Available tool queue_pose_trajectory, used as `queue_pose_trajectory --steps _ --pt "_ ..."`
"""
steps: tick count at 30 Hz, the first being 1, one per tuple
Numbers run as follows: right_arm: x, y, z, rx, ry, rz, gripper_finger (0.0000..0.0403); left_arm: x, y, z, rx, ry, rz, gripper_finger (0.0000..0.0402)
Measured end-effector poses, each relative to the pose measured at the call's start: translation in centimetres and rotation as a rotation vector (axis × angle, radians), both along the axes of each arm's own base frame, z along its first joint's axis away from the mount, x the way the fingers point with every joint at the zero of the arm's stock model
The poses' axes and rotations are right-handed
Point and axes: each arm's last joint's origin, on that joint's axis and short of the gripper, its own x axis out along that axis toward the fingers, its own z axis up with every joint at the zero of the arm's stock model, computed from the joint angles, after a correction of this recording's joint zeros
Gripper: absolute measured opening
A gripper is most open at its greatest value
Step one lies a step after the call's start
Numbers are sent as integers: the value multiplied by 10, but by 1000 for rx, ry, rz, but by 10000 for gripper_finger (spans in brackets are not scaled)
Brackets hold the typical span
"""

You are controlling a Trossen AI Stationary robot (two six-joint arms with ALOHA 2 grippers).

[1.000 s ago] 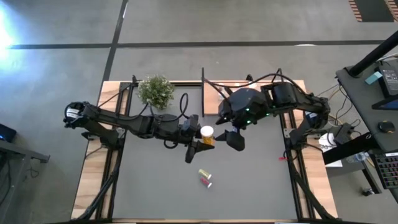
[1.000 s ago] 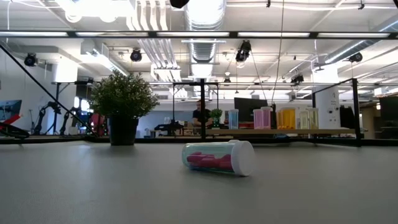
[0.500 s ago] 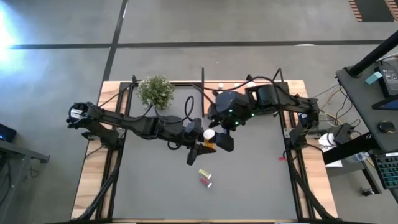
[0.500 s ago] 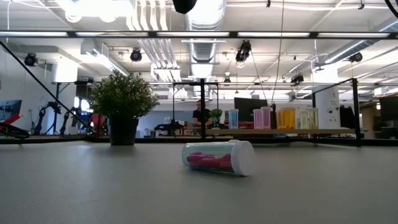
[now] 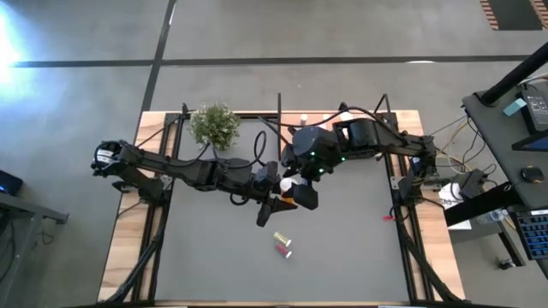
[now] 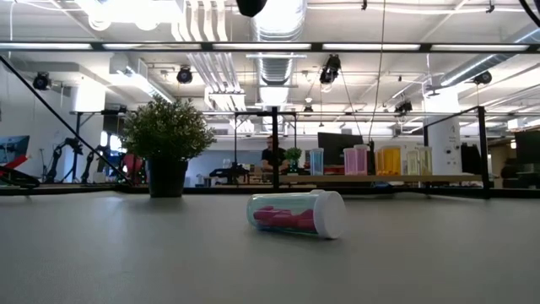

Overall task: Pick and place medicine bottles onto shelf by color
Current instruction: Put the orange pill bottle on the shelf aligned with the other orange pill bottles

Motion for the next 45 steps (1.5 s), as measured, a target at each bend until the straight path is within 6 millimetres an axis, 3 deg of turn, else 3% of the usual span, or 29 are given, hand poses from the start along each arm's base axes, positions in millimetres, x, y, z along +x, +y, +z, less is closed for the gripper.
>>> queue_pose_trajectory --steps 20,26,38,45 --pt "-1 -1 -3 -13 24 11 186 1 9 2 41 -31 36 160" --pt "-5 -5 2 -13 12 1 189 2 12 4 40 -43 52 163" --pt "-23 -30 9 -14 56 -72 189 2 19 5 91 -37 122 219" --pt "-46 -48 15 -107 120 -161 191 2 24 8 105 -55 201 221"
